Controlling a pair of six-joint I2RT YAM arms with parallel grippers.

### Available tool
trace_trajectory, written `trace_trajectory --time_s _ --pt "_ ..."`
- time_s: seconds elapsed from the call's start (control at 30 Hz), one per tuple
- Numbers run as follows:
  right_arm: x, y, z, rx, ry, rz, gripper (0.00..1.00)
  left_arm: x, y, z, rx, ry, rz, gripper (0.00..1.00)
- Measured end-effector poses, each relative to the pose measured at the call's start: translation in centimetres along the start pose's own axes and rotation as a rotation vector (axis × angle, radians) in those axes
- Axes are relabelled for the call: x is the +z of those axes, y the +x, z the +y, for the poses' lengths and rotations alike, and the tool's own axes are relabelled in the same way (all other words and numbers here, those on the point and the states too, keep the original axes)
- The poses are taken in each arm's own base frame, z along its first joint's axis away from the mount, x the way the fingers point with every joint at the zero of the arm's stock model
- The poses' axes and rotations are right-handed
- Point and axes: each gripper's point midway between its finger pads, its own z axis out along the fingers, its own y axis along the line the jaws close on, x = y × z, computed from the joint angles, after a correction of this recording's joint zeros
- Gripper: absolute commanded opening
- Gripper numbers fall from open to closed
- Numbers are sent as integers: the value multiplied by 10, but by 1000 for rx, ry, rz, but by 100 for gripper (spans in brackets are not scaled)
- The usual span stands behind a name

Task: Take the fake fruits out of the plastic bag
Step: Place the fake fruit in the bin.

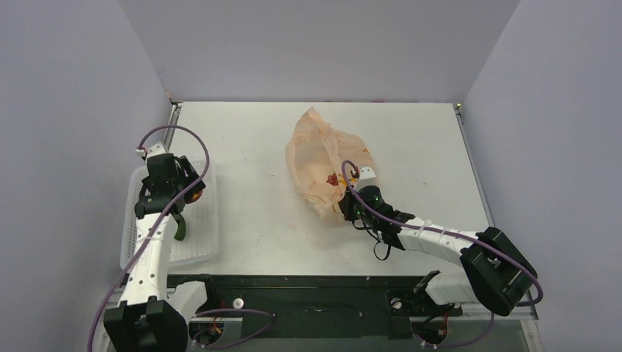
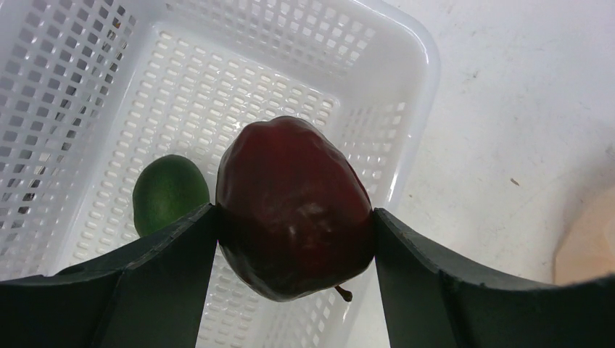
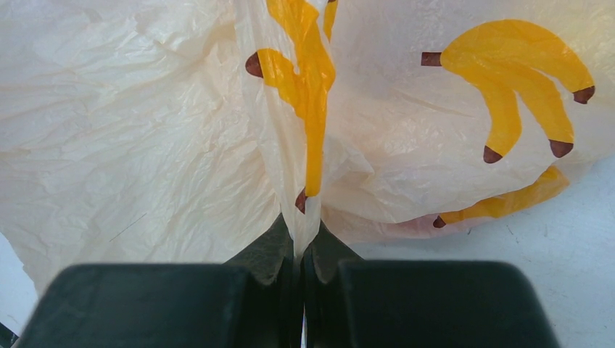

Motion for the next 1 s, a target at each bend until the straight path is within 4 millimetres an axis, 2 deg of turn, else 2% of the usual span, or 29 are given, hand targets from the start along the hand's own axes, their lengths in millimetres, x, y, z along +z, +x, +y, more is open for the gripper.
trace_trajectory --time_s 0.27,0.37,0.4,0.57,0.77,0.87,1.0 --pt "0 0 0 0 0 0 0 48 4 -2 52 -23 116 43" --pt "0 1 0 -2 1 2 0 59 8 -3 77 -27 147 46" --pt "0 1 0 -4 1 2 0 61 8 -3 83 -28 149 50" --pt "0 1 -1 -7 1 2 0 73 10 -1 111 -31 158 58" --pt "0 1 -1 -12 1 2 0 89 29 1 121 -22 237 80" --pt "0 1 -1 -13 1 2 0 91 31 2 121 -23 247 89" --pt "0 1 -1 -13 0 3 0 93 29 2 113 -22 234 94"
